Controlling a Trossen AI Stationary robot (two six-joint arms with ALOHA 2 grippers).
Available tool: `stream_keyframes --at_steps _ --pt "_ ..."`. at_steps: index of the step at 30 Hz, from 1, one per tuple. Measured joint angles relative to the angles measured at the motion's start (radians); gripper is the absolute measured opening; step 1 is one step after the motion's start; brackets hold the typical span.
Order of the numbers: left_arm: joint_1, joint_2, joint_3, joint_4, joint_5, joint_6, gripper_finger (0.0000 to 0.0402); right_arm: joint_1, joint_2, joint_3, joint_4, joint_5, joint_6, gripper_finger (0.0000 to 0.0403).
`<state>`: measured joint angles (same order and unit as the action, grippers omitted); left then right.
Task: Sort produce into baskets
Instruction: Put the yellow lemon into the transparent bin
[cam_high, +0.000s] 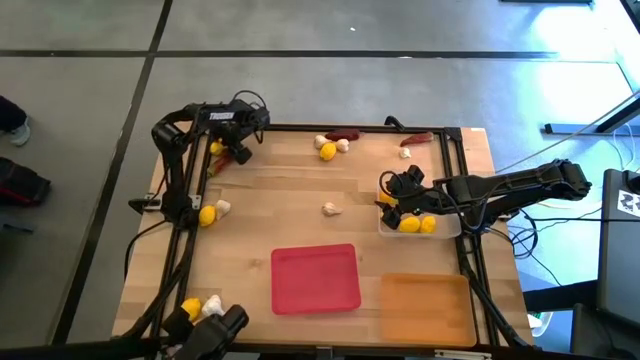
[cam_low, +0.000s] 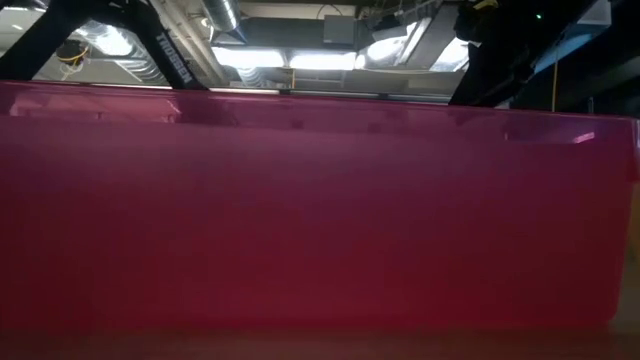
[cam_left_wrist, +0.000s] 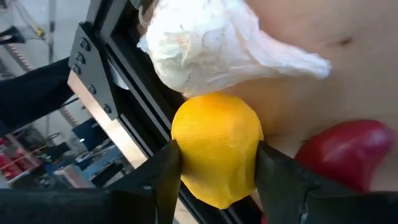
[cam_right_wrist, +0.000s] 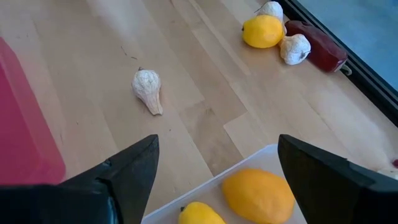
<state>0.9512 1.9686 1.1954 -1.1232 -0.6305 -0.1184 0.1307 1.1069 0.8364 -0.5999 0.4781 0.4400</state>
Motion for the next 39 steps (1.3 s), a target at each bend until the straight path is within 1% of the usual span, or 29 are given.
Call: stream_keyframes --at_steps 6,10,16,20,22,24,27,31,34,39 --pt "-0.04 -0.101 0.0 -0.021 -0.009 0.017 0.017 0.0 0.0 0.0 -0.001 -0.006 0.0 0.0321" --pt "-0.072 -0.195 0.0 -0.016 -0.015 0.036 0.0169 0.0 0.0 0.0 0.006 -0.016 0.0 0.0321" --pt "-0.12 -0.343 0.001 -0.013 -0.024 0.021 0.0169 0.0 0.0 0.0 0.016 -0.025 0.008 0.0321" --pt "-0.182 -0.451 0.001 0.012 0.006 0.004 0.0169 0.0 0.0 0.0 0.021 -0.026 0.022 0.0321" --pt "-0.217 -0.503 0.001 0.041 0.038 0.008 0.0169 0.0 0.0 0.0 0.025 -0.026 0.013 0.0321" --pt "-0.256 -0.556 0.001 0.077 0.086 -0.001 0.0169 0.0 0.0 0.0 0.026 -0.026 -0.021 0.0321" --pt "-0.324 -0.629 0.001 0.146 0.159 -0.01 0.0169 0.0 0.003 0.0 0.029 -0.025 -0.027 0.0321" --pt "-0.416 -0.697 0.002 0.246 0.321 0.034 0.0169 0.0 0.004 0.0 0.08 -0.024 -0.05 0.0321" --pt "-0.49 -0.724 -0.014 0.344 0.398 0.048 0.0169 0.001 0.004 0.0 0.117 -0.027 -0.075 0.0321" --pt "-0.577 -0.716 -0.026 0.514 0.549 0.093 0.0169 0.001 0.02 0.001 0.148 -0.07 -0.079 0.0321"
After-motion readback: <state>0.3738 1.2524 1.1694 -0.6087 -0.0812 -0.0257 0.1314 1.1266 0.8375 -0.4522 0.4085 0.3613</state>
